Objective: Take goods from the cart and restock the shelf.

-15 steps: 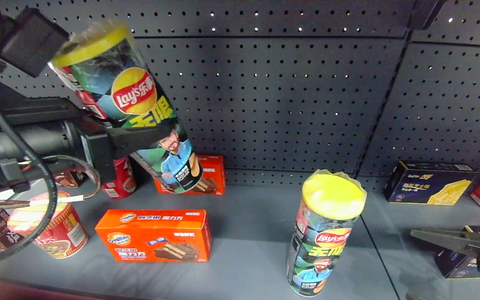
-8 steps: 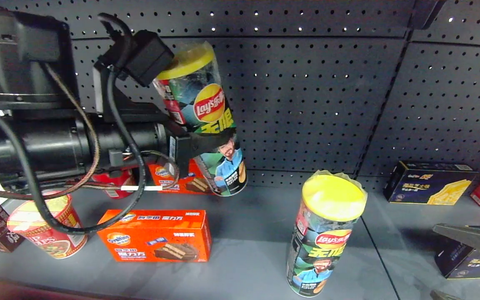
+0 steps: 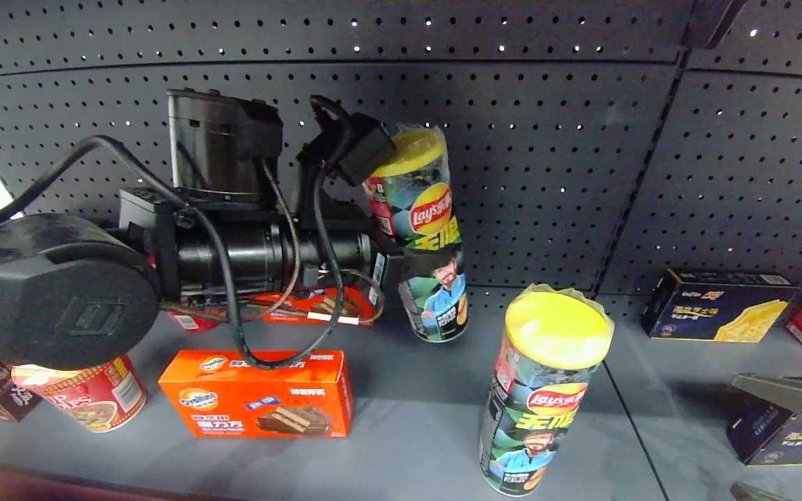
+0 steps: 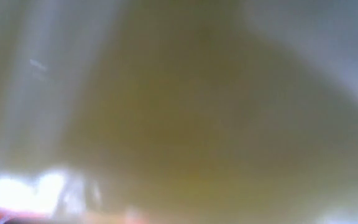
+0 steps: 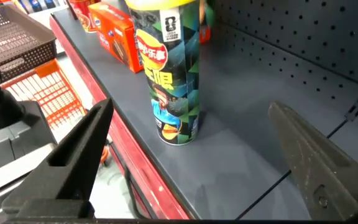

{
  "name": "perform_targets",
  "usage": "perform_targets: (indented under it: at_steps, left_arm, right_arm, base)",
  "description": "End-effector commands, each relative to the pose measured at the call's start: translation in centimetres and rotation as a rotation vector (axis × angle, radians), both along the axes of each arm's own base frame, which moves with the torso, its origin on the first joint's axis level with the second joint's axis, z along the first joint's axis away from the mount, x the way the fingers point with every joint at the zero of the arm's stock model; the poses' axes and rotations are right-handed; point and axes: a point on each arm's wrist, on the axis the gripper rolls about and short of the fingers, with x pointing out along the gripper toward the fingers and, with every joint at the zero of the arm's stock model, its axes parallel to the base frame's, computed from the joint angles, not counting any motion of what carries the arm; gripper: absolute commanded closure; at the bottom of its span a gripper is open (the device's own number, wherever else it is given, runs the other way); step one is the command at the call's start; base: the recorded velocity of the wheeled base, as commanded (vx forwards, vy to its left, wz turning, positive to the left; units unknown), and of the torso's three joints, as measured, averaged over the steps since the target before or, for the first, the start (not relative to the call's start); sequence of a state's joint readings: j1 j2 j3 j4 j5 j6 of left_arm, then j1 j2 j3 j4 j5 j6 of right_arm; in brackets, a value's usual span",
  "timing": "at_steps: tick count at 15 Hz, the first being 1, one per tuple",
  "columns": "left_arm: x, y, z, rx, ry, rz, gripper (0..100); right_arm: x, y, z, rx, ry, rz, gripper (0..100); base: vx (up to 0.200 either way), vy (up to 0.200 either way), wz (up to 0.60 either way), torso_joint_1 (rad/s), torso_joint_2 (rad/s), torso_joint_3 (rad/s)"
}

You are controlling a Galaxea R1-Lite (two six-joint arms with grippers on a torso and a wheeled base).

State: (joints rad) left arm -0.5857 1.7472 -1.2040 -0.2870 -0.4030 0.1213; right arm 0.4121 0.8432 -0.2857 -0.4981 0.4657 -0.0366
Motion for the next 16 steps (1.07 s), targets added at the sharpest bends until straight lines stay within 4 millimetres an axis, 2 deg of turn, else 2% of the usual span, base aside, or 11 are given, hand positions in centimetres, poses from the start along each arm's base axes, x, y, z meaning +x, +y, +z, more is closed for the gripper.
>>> perform_targets:
  at_steps: [1,5,9,12,16]
  left_arm:
    - [1.2,-0.8,-1.6,0.020,0.040,-0.025,100]
    - [2.5,-1.4,-3.4,0.060,0.031,-0.058,100]
    - [5.2,-3.0,-5.0,0.087,-0.004,-0.069,100]
    - [6.1,-3.8,-6.2,0.095,0.009,-0.099,100]
    - [6.9,-4.5,-6.5,0.101,-0.014,-0.112,100]
  right_arm:
    - [0.0,0.0,-0.1,-0.001,0.002,0.001,0]
    - [0.0,0.0,0.1,0.002,-0.001,0.001,0]
    - [0.2,0.1,0.1,-0.003,0.006,0.004,0]
    - [0.2,0.1,-0.1,-0.003,0.011,0.004,0]
    - [0.0,0.0,-0.1,-0.001,0.006,0.004,0]
  base:
    - [0.000,0.000,0.00,0.000,0.00,0.000]
    - [0.000,0.000,0.00,0.000,0.00,0.000]
    - [0.000,0.000,0.00,0.000,0.00,0.000]
    - [0.000,0.000,0.00,0.000,0.00,0.000]
    - [0.000,0.000,0.00,0.000,0.00,0.000]
